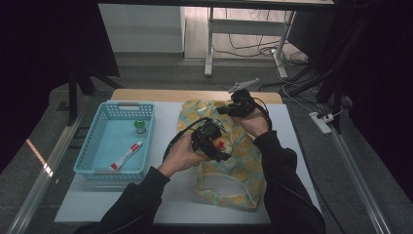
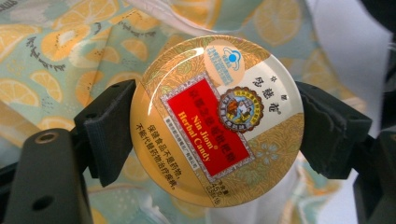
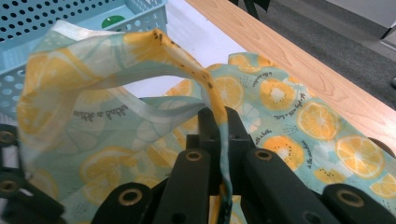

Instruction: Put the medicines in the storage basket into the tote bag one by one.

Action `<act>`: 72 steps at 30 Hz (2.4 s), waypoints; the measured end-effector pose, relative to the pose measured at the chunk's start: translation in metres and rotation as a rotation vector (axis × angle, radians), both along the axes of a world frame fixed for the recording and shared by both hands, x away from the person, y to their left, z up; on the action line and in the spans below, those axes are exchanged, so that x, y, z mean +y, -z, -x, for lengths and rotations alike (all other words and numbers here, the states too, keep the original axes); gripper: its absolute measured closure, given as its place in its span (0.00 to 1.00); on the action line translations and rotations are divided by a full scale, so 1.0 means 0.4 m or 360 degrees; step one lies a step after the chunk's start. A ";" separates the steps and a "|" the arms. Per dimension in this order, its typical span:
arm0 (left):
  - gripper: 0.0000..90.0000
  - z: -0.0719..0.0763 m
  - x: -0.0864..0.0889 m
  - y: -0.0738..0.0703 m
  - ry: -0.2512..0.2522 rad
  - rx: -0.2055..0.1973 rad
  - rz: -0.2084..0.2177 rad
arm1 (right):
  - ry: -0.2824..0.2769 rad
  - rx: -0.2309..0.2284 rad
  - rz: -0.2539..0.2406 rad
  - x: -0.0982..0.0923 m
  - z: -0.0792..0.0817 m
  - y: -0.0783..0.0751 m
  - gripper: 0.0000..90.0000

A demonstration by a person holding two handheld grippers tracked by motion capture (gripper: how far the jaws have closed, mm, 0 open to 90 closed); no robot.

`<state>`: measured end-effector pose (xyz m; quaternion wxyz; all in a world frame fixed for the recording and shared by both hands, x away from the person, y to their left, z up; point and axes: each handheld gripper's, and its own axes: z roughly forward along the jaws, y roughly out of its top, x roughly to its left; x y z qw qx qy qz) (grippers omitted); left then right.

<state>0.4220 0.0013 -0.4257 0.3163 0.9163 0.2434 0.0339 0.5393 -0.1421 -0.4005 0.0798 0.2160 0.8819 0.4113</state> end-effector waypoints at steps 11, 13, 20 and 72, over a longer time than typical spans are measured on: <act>0.22 -0.065 -0.020 0.080 -0.0044 -0.0021 -0.0064 | 0.0035 0.0002 0.0002 -0.004 -0.014 0.012 1.00; 0.22 -0.075 -0.025 0.093 -0.0054 -0.0027 -0.0078 | 0.0040 0.0000 0.0004 -0.003 -0.015 0.013 1.00; 0.22 -0.104 -0.036 0.134 -0.0074 -0.0074 -0.0123 | 0.0069 -0.0003 0.0014 -0.005 -0.019 0.018 1.00; 0.03 -0.056 -0.005 0.125 -0.0085 -0.0182 0.0136 | 0.0151 0.0037 0.0024 -0.039 -0.046 0.059 1.00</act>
